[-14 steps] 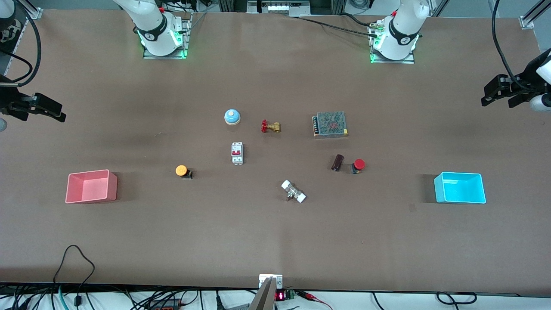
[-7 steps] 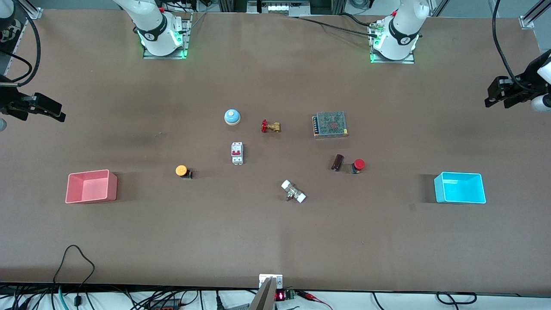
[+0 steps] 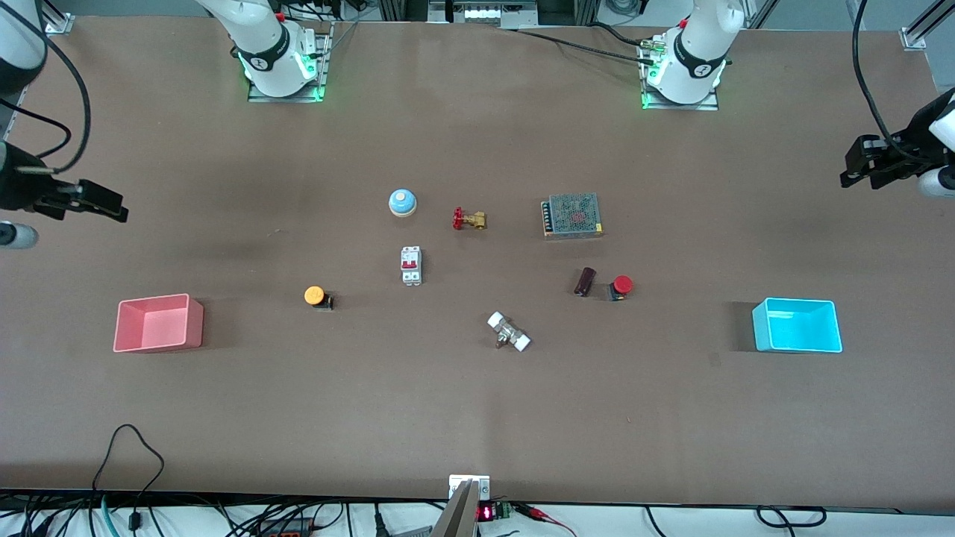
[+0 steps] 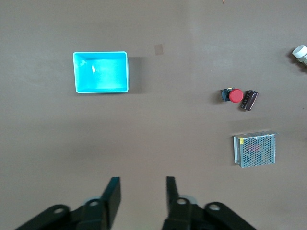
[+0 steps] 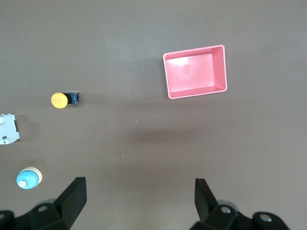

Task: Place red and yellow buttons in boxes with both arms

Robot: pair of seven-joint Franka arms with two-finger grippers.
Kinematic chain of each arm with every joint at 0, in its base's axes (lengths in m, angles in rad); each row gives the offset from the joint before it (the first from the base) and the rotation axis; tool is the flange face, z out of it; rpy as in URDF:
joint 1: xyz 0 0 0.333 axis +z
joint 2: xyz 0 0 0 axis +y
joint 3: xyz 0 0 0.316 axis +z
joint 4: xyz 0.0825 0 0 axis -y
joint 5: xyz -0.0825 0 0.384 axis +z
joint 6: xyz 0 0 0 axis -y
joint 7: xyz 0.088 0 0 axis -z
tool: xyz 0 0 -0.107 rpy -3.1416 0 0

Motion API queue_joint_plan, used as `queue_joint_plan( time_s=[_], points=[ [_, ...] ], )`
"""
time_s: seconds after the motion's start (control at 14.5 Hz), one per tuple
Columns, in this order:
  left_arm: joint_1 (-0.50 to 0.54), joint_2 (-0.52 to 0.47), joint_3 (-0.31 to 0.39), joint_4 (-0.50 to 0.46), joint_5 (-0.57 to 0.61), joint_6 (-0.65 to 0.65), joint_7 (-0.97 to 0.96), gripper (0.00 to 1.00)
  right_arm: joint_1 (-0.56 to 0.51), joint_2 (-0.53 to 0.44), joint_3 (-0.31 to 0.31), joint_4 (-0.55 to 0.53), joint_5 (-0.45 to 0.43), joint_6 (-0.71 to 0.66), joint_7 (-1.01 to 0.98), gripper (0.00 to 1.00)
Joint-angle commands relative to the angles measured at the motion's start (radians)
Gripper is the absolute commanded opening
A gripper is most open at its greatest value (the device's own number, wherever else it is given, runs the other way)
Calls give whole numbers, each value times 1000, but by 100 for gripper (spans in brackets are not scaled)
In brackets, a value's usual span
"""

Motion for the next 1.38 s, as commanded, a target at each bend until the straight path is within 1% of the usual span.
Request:
queue_joint_plan(
  time_s=[0.0,0.21,0.34,0.48,0.62,0.69,0.83,0.96,1.1,1.31],
  points=[
    [-4,4,-5,1,1,-4,-1,100,17,46,3,3,9,26,3,100],
    [-12,39,-11,9,-1,-10,6,100,63,110,3,3,35,83,8,100],
    [-36,89,-15,9,-1,-10,4,100,99,147,3,2,52,109,8,100],
    [-54,134,-18,14,-2,-1,9,100,142,187,3,3,49,120,8,100],
    [-93,178,-18,18,-19,3,-14,100,156,228,3,3,61,179,8,100],
    [-96,194,-18,17,-44,16,-28,100,173,254,3,3,70,209,8,100],
    [-100,224,-19,12,-91,69,-72,100,222,305,3,3,70,262,32,100],
    [-154,272,-18,9,-104,132,-146,100,259,357,3,3,69,321,98,100],
    [-202,325,-19,14,-111,178,-227,100,294,402,3,3,70,371,108,100],
    [-257,410,-18,10,-148,282,-301,100,302,454,3,2,72,414,135,100]
  ],
)
